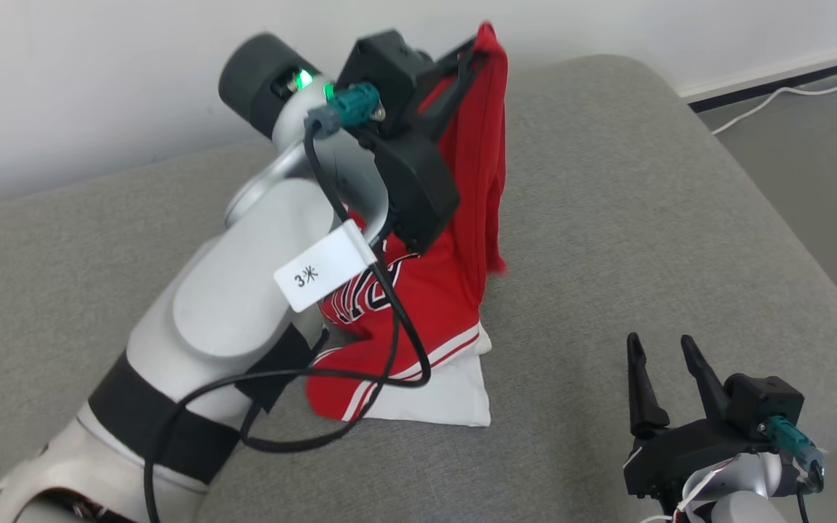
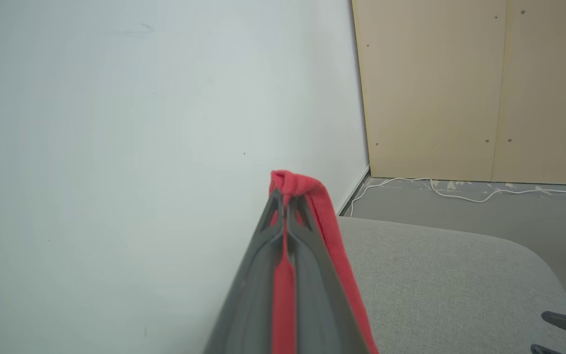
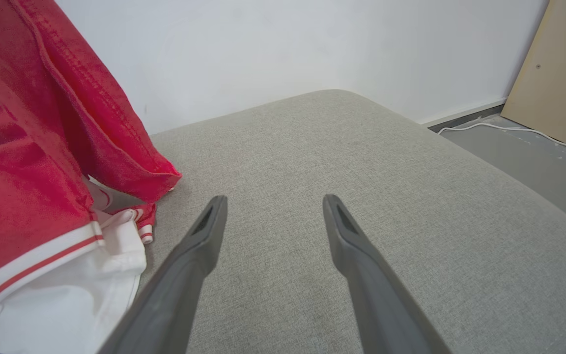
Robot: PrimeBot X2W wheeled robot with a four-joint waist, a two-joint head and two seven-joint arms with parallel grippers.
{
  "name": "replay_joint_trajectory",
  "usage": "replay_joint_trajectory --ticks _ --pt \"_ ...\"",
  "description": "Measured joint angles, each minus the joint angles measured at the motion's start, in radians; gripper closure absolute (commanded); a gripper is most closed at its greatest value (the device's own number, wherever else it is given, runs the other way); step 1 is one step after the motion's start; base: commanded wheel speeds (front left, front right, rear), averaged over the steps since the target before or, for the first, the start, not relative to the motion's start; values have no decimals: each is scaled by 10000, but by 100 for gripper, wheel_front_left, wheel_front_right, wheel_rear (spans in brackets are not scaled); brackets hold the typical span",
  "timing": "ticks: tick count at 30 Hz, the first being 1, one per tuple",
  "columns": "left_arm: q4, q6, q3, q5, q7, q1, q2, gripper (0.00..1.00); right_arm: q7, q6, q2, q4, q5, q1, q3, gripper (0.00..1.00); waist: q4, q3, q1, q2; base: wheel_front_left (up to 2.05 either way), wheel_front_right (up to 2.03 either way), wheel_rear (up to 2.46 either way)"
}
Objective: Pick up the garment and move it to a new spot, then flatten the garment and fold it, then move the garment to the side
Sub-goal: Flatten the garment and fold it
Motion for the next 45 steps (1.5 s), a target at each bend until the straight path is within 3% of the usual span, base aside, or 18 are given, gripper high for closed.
replay_joint_trajectory --ticks 6,7,8,9,13,14,16,18,21,30,31,45 --pt "-4 -2 -577 -625 -924 -1032 0 100 65 73 0 341 6 -114 407 0 -539 -194 0 0 0 0 0" --pt "-472 376 -803 -1632 -1908 -1668 -8 100 63 77 -2 435 27 -143 497 0 -899 -376 0 0 0 0 0" --pt "201 817 -1037 -2128 -2326 -1926 -67 100 -17 77 -8 416 155 91 330 0 -990 -542 -1 -1 0 0 0" --pt "826 955 -1055 -2128 -2311 -1875 -65 100 -25 71 -23 412 171 220 224 0 -899 -537 -1 -1 0 0 0" --pt "3043 1154 -1198 -2117 -1967 -1096 -38 100 -113 69 -96 196 173 234 77 0 -145 -326 0 0 0 0 0" --pt "3557 1624 -673 -2512 -2167 203 892 100 -196 65 -251 -88 219 240 -253 0 1009 -35 0 0 0 0 0" --pt "3582 1781 -510 -2644 -2433 826 1223 100 -205 -4 -341 -178 219 242 -372 0 1534 40 0 0 0 0 0" --pt "3643 1964 10 -3108 -2846 2255 1967 100 -190 -8 -345 -351 196 244 -334 0 2850 57 0 -1 0 0 0" --pt "3653 2132 318 -3264 -2959 3150 2460 100 -100 -10 -339 -378 150 236 -203 0 3198 -23 0 0 0 0 0" --pt "3678 2387 800 -3356 -3131 3913 2844 100 0 -21 -332 -422 119 234 -140 0 3210 4 0 0 0 0 0" --pt "3687 2389 802 -3354 -3133 3926 2846 0 27 -21 -320 -422 121 234 -132 0 3173 13 0 0 0 0 0" --pt "3545 2475 928 -3233 -3179 4680 2765 0 75 -52 -313 -339 119 248 -167 0 3118 -223 0 0 0 0 0"
